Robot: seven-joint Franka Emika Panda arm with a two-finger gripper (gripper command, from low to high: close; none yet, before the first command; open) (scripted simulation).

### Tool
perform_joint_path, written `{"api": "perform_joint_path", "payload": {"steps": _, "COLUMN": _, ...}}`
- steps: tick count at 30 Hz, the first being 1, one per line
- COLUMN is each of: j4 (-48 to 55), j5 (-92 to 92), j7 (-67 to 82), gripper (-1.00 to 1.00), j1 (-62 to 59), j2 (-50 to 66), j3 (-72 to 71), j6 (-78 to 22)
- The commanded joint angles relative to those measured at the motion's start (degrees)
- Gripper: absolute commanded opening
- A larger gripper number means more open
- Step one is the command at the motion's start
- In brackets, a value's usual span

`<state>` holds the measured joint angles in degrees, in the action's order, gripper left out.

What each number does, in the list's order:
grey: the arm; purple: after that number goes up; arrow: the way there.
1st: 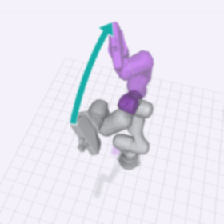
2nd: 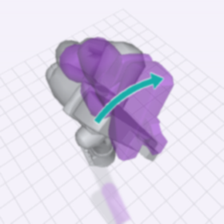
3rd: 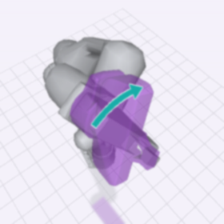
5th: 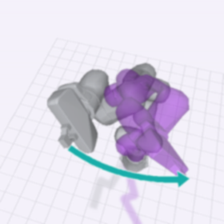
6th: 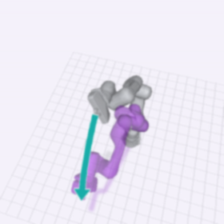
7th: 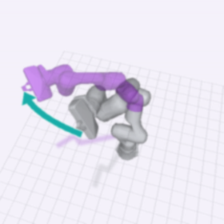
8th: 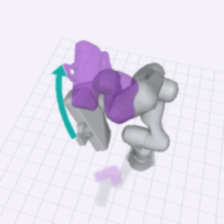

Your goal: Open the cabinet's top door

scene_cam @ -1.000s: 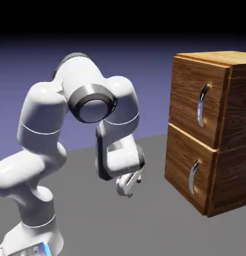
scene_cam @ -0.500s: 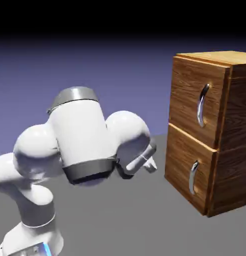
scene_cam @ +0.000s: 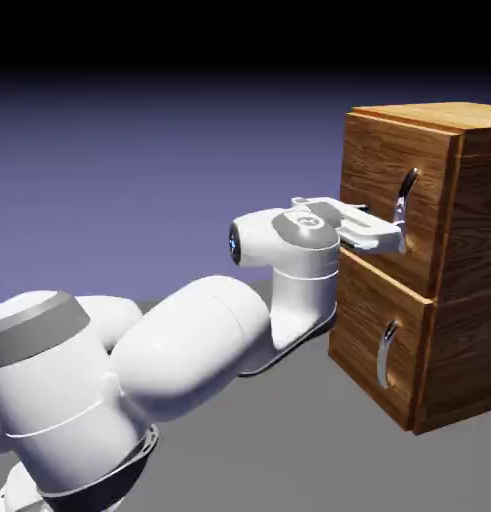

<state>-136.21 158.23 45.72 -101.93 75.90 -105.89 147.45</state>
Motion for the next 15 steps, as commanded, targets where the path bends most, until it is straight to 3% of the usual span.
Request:
{"api": "perform_joint_path", "payload": {"steps": 1, "j4": 1.98, "j5": 0.36, "j7": 0.06, "gripper": 0.00, "j1": 2.08, "j2": -0.24, "j3": 0.77, "j6": -0.04}}
{"api": "perform_joint_path", "payload": {"steps": 3, "j4": 4.57, "j5": 0.82, "j7": 0.14, "gripper": 0.00, "j1": 4.79, "j2": -0.56, "j3": 1.78, "j6": -0.09}}
{"api": "perform_joint_path", "payload": {"steps": 4, "j4": 4.57, "j5": 0.82, "j7": 0.14, "gripper": -1.00, "j1": 4.79, "j2": -0.56, "j3": 1.78, "j6": -0.09}}
{"api": "perform_joint_path", "payload": {"steps": 15, "j4": -12.68, "j5": -4.01, "j7": -4.93, "gripper": -1.00, "j1": -3.07, "j2": -3.09, "j3": -6.89, "j6": -25.00}}
